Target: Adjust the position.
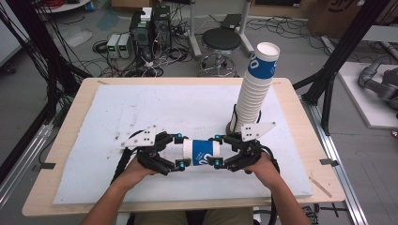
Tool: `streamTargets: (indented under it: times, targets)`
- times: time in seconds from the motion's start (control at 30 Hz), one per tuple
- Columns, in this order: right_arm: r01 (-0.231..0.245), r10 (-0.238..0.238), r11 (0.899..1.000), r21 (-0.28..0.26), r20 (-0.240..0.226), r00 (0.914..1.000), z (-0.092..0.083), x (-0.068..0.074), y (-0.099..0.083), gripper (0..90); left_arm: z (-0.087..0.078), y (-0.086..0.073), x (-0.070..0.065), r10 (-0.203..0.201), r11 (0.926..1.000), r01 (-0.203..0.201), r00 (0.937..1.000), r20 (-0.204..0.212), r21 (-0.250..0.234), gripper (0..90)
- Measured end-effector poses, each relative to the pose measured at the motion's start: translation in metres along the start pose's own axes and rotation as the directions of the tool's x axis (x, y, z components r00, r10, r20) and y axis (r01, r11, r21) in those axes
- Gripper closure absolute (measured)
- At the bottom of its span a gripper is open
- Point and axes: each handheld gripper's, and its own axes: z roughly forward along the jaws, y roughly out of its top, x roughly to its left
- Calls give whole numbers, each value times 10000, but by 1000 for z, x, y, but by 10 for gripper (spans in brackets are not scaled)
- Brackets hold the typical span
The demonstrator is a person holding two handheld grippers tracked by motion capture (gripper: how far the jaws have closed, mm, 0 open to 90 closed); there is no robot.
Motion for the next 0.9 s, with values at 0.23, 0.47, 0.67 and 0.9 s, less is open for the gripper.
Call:
streamTargets:
  times: [0.23, 0.47, 0.67, 0.9]
  targets:
    - [102, -105, 9992, 383, 56, 9999, 0, 3, 2, 314, -1, 5, -3, 344, 9987, -340, 9994, -82, 376, 290]
    - [-187, 164, 9989, 436, 518, 9985, 0, 4, 4, 201, 1, 10, -6, 411, 9961, -395, 9990, -186, 793, 294]
    - [74, -112, 9983, 580, 669, 9977, -2, 7, 9, 201, 3, 16, -7, 549, 9894, -494, 9978, -366, 1365, 298]
    - [545, -657, 9939, 962, 1179, 9908, -5, 11, 19, 201, 5, 27, -7, 737, 9747, -640, 9966, -377, 2144, 304]
